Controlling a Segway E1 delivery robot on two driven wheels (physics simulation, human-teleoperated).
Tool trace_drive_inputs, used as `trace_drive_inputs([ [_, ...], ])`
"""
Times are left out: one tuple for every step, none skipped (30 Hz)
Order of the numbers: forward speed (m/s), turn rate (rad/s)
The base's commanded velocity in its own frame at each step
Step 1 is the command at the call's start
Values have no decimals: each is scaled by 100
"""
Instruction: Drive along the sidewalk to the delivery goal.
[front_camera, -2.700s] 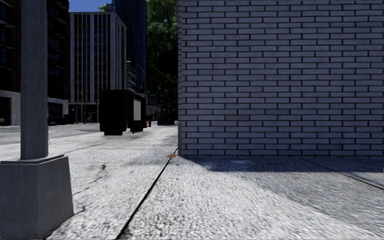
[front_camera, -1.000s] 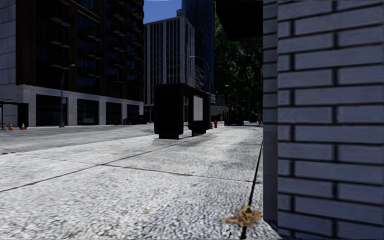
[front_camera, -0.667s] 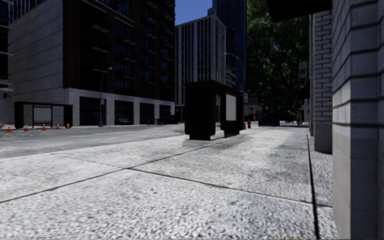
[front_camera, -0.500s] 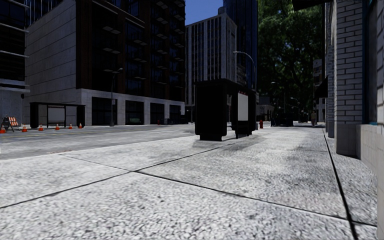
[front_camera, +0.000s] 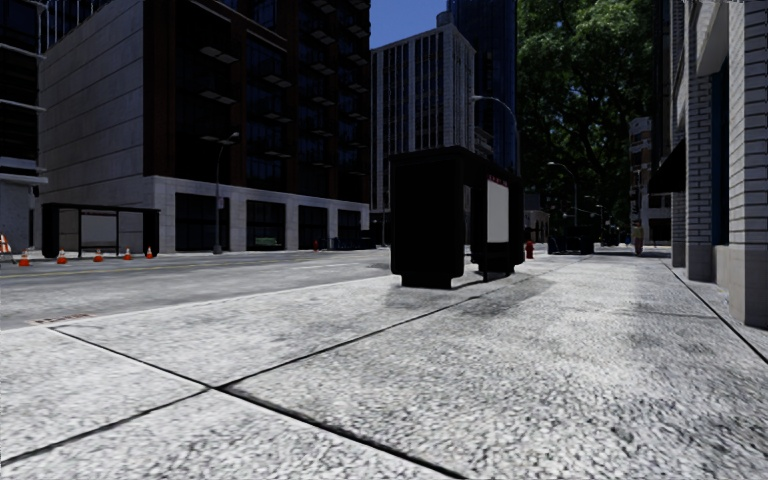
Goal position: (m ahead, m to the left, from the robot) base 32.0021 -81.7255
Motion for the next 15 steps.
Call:
trace_drive_inputs([
  [200, -31],
  [200, -36],
  [200, -36],
  [200, -39],
  [200, -44],
  [200, -48],
  [200, -48],
  [200, -52],
  [200, -54],
  [200, -57],
  [200, -57],
  [200, -58],
  [200, -58],
  [200, -58],
  [200, -58],
])
